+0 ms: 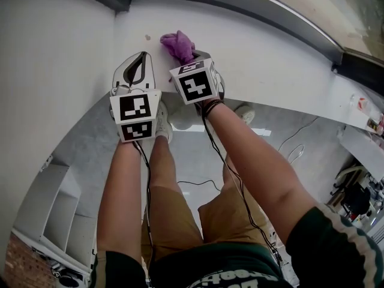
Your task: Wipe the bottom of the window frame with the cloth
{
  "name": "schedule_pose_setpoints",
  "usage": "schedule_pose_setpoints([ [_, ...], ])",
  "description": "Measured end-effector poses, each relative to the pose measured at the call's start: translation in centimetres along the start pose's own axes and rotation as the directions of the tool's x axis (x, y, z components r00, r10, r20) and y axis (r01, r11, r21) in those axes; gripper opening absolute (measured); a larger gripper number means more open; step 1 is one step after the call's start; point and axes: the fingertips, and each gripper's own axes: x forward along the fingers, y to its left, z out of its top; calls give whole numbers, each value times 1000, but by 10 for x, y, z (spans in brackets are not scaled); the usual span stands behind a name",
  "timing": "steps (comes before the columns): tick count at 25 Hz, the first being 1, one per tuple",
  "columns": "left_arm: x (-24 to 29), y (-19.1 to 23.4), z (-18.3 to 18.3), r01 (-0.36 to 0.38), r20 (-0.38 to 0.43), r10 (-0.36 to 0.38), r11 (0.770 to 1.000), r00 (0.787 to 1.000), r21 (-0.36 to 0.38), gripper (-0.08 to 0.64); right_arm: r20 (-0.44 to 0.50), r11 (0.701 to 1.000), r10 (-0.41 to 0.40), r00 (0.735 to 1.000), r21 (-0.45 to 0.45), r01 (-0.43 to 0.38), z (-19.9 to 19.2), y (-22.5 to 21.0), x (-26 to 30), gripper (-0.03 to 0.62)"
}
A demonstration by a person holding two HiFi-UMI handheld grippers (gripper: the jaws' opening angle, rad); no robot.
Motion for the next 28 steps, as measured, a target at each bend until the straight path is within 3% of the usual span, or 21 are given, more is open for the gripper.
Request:
schedule_pose_setpoints([
  [19, -35, 50, -20, -77, -30, 75, 994, 997, -82, 9, -3, 989, 121, 993, -80, -121, 47, 75, 37, 117],
  [25, -36, 56, -22, -80, -37, 77, 994, 996, -78, 9, 9, 981, 180, 984, -69, -179, 57, 91, 42, 118],
  [28, -36, 53, -23, -74, -43, 71, 995, 997, -63, 9, 51, 971, 237, 970, 1, -237, 59, 94, 41, 118],
])
